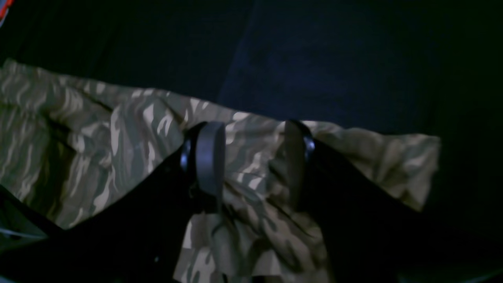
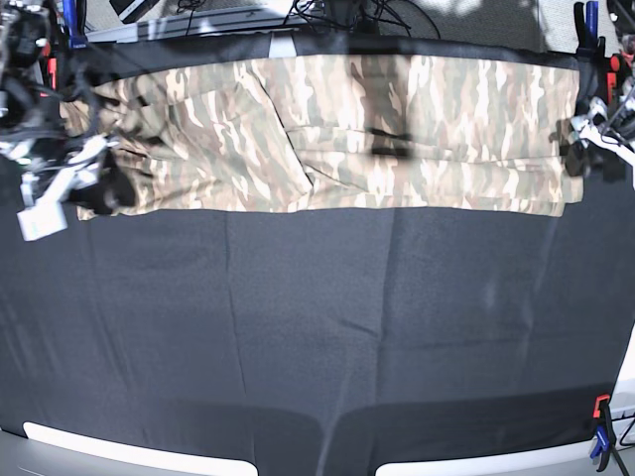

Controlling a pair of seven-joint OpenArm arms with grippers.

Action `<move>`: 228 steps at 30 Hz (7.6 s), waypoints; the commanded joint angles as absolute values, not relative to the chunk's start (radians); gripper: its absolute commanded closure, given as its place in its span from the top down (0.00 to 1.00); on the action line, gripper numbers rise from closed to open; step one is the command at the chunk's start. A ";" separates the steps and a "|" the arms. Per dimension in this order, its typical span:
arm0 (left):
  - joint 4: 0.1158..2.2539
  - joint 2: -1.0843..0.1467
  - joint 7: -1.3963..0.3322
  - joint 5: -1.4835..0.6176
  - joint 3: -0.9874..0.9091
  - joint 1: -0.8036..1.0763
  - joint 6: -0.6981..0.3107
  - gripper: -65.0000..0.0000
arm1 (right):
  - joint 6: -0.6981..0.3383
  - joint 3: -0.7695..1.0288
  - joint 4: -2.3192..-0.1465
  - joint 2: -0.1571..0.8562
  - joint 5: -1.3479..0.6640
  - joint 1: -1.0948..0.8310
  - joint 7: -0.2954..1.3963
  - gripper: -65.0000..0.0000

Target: Layout the t-shirt on the table in an organized manner, then fold the t-shirt properly

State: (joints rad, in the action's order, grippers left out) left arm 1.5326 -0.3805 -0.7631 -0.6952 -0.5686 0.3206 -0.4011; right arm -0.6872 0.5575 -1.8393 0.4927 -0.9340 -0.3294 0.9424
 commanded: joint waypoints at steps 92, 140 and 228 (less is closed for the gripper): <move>1.775 0.141 -0.763 -0.797 0.094 0.316 -0.477 0.51 | -0.698 0.622 -1.857 0.513 -0.815 -0.313 0.974 0.37; 1.954 -0.093 -0.788 -0.519 0.091 0.216 -0.520 0.51 | -0.698 0.547 -1.264 0.501 -1.209 -0.199 1.225 0.60; 1.954 -0.092 -0.771 -0.437 0.092 0.252 -0.520 0.51 | -0.698 0.601 -1.221 0.572 -1.295 -0.081 1.311 0.60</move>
